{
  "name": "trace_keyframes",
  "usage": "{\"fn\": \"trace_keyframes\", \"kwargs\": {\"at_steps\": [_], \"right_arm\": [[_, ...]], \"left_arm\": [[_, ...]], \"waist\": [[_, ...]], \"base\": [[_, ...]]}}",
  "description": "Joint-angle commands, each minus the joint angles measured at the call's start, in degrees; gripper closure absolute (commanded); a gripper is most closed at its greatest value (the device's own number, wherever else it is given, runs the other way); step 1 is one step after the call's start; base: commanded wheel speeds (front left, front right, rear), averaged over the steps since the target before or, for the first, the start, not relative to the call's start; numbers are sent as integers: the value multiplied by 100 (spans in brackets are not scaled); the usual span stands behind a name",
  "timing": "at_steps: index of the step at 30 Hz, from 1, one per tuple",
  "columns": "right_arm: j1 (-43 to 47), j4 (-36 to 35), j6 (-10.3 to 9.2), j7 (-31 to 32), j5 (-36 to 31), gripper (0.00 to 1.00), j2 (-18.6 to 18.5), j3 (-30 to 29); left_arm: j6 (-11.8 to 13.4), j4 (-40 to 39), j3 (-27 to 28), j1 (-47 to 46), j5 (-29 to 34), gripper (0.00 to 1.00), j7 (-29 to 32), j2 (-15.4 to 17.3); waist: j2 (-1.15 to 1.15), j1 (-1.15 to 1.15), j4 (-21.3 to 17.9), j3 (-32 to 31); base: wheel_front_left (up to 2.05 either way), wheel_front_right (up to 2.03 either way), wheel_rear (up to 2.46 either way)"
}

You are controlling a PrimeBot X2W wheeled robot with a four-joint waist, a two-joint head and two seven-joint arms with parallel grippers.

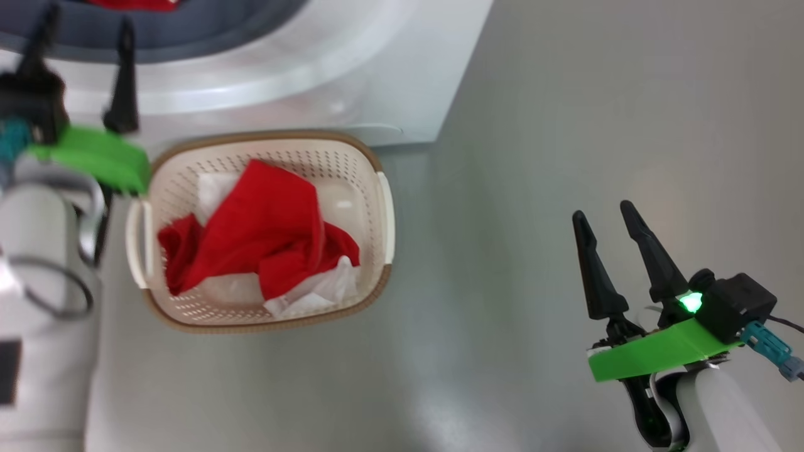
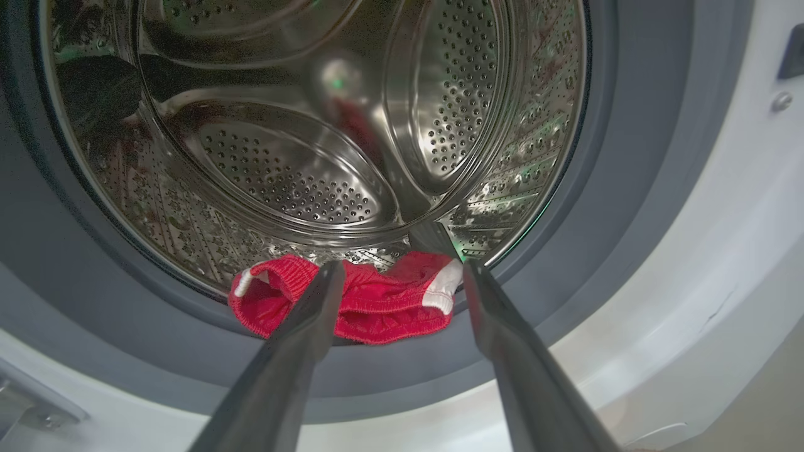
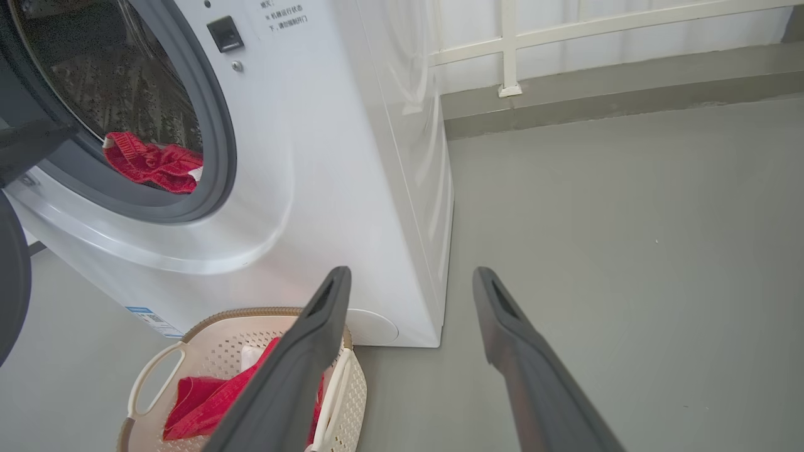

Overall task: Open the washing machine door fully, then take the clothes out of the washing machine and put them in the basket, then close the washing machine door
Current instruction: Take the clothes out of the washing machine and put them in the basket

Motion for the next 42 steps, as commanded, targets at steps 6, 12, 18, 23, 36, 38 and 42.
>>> {"fn": "trace_keyframes", "kwargs": {"at_steps": [6,12,18,23,36,38,42], "right_arm": [[-198,-169,43,-36,151,0,-12,280],[-331,-223,43,-36,283,0,-12,450],[-383,-270,43,-36,389,0,-12,592],[-397,-280,43,-36,438,0,-12,777],[-278,-380,43,-36,476,0,-12,964],[-280,-380,43,-36,471,0,-12,951],[-322,-382,43,-36,467,0,-12,958]], "left_arm": [[193,1051,-263,-1370,558,0,57,561],[301,2054,-583,-2438,931,0,192,837],[440,2770,-891,-3123,1267,0,366,1140],[503,3170,-1085,-3534,1450,0,548,1392],[696,3527,-1232,-3754,1497,0,1287,1922],[688,3540,-1232,-3723,1456,0,1364,1898],[717,3553,-1253,-3656,1397,58,1400,1858]], "waist": [[0,0,-422,536],[0,0,-687,807],[0,0,-931,1019],[0,0,-1101,1144],[0,0,-1316,1269],[0,0,-1299,1283],[0,0,-1279,1276]], "base": [[0,0,0],[0,0,0],[0,0,0],[0,0,0],[0,0,0],[0,0,0],[0,0,0]]}}
